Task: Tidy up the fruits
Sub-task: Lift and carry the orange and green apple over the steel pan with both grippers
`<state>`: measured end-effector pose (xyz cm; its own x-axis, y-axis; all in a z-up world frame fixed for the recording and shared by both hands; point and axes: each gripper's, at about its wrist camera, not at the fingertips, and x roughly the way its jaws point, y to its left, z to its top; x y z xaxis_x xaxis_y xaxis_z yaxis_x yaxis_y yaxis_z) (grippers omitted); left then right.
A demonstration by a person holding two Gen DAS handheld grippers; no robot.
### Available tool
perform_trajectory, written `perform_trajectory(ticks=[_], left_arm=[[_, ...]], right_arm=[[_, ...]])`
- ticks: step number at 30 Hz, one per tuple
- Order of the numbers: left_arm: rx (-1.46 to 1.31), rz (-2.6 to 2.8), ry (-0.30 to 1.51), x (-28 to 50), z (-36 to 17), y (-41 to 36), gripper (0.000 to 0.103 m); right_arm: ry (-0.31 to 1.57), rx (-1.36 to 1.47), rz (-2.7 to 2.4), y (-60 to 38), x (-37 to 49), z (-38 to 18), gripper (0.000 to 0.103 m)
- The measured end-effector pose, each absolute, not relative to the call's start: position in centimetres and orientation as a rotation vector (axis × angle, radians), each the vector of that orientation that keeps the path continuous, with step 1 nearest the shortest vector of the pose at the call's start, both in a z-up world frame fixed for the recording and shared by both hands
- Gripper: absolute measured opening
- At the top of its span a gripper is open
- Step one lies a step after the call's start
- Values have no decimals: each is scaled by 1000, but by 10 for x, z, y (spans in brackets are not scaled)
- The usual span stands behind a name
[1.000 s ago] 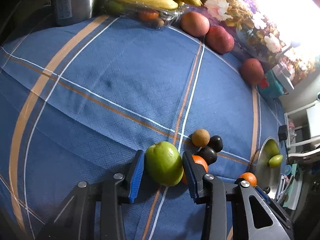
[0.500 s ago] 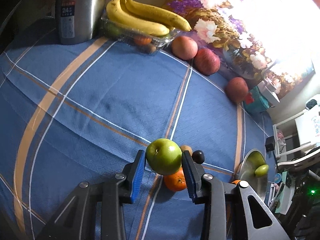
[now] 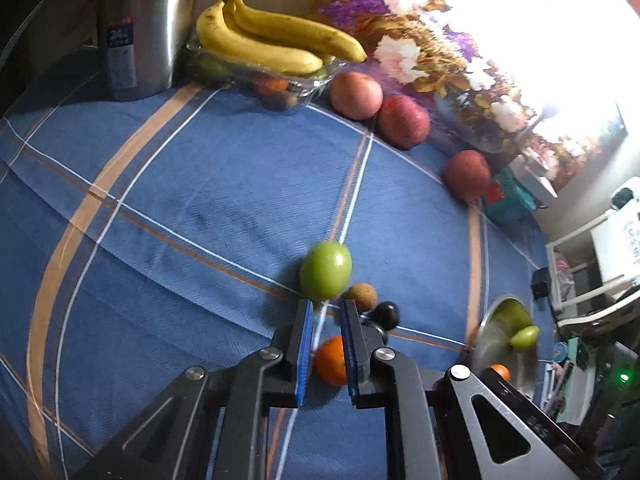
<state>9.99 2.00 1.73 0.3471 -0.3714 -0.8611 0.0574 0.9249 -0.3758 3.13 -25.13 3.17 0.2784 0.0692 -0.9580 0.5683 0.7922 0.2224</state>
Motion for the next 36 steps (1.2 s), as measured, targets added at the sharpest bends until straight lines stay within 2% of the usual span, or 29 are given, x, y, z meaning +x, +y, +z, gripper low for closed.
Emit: perform_trajectory(ticks=[1,3,5,13,14,22,36], left_arm=[[-309,-282,1188,103,15,20,18],[-311,-278,1181,109,11,18,26],[-300,-264,1162,115,9,16,44],[-178,-218,1141,140,-9,5,49],[-166,-204,1139,141,-11,4,53],[-98,-122,1101,158,-27,10,53],[-196,-150,1104,171,-42,18,51]], right_arm=[[1262,607,-364,-252,31,31,38],[1262,610,-360,-251,31,31,38],[1261,606,-352,-249,31,31,38],[1282,599,-340,-246,37,23,38],[1282,598,-340,-246,38,23,38],[1282,594,-341,-247,39,22,38],[1285,579,-345,-246,40,23,38]])
